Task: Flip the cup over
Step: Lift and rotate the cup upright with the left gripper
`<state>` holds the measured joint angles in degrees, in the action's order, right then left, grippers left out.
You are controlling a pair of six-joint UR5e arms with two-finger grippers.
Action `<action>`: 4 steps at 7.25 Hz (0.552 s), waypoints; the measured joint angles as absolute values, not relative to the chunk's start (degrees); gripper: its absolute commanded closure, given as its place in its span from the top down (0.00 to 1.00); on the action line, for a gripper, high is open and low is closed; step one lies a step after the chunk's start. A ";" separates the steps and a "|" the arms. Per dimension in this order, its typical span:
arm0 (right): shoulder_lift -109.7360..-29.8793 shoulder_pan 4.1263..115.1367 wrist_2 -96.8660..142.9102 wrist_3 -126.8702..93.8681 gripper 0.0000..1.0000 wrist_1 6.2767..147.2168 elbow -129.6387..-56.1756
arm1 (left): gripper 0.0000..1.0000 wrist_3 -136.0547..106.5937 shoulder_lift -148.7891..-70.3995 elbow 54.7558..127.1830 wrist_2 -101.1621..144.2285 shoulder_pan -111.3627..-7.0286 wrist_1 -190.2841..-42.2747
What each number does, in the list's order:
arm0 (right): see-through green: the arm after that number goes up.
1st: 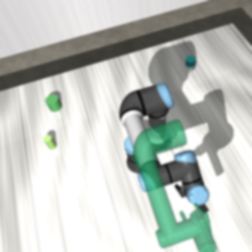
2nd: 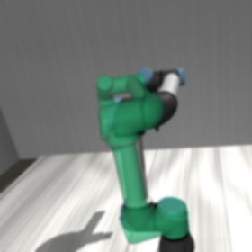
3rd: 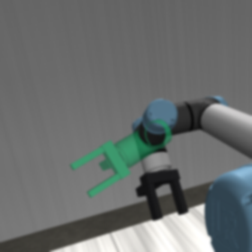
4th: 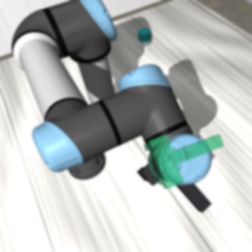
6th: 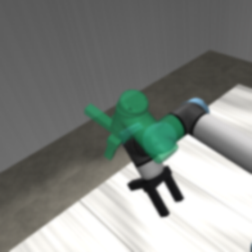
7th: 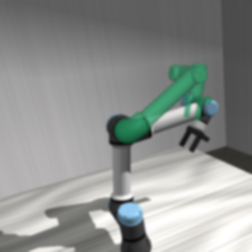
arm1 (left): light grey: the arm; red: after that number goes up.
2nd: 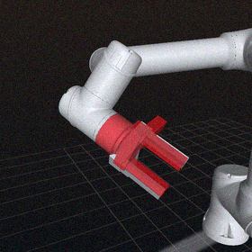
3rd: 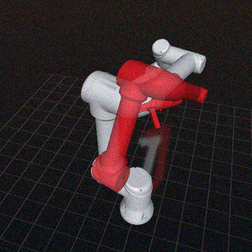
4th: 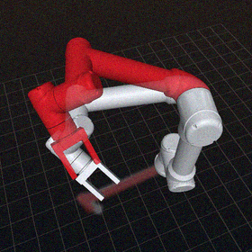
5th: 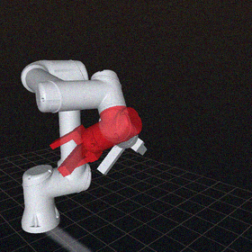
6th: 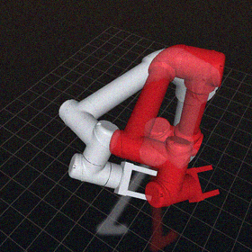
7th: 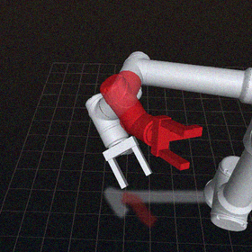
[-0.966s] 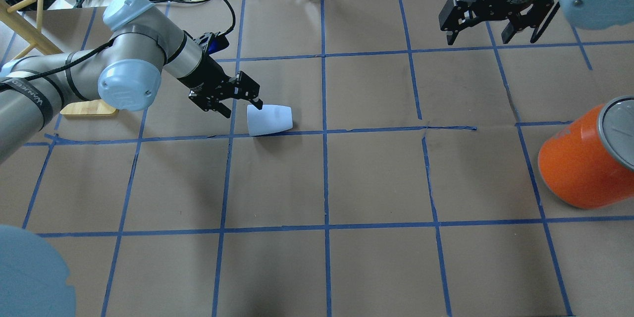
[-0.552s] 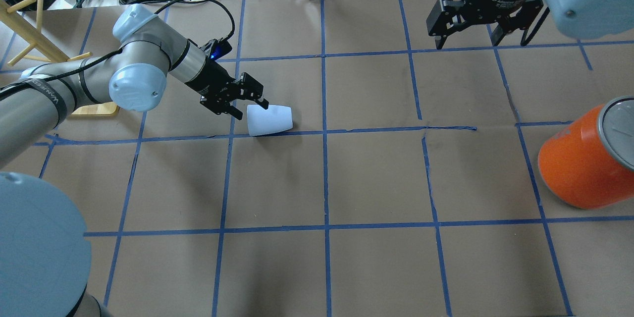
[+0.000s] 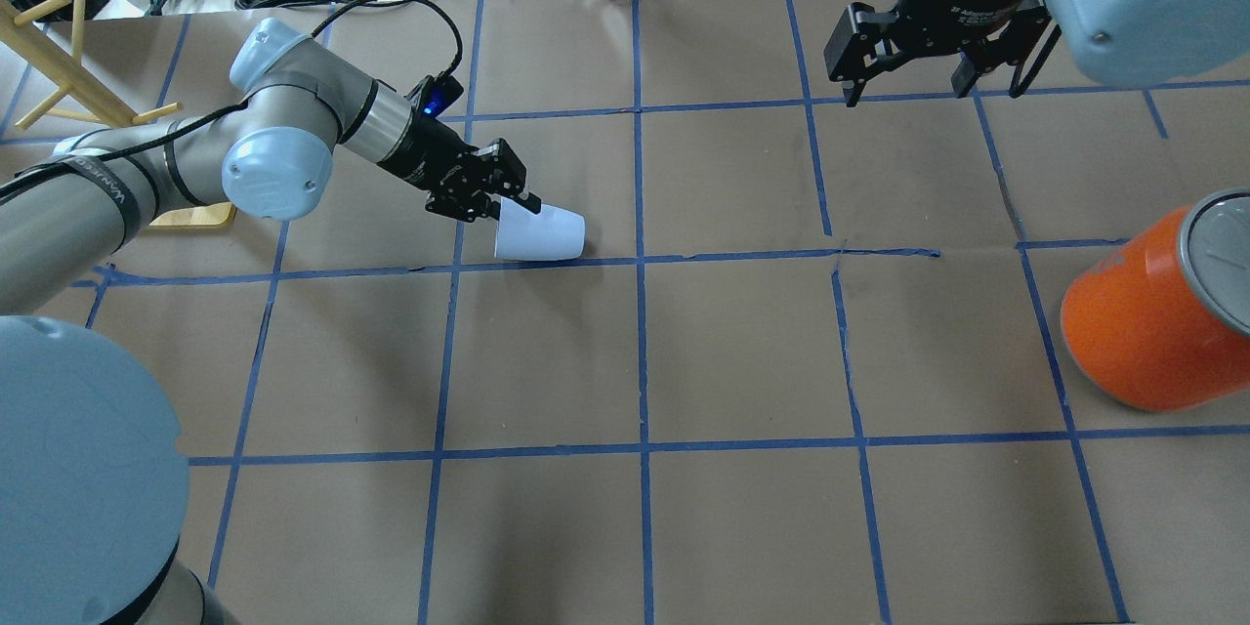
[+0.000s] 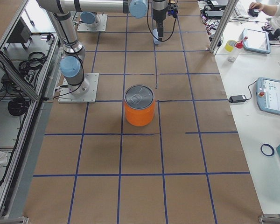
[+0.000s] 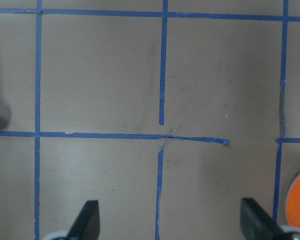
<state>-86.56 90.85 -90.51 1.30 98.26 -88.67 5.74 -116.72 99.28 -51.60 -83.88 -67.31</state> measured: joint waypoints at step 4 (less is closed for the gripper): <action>-86.49 90.80 -90.59 1.22 1.00 98.26 -89.07 | 0.00 -9.09 -114.85 95.37 -51.42 -82.69 -64.17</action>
<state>-86.49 90.80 -90.59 1.22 98.26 -89.07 -9.09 -114.85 95.37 -51.42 -82.69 -64.17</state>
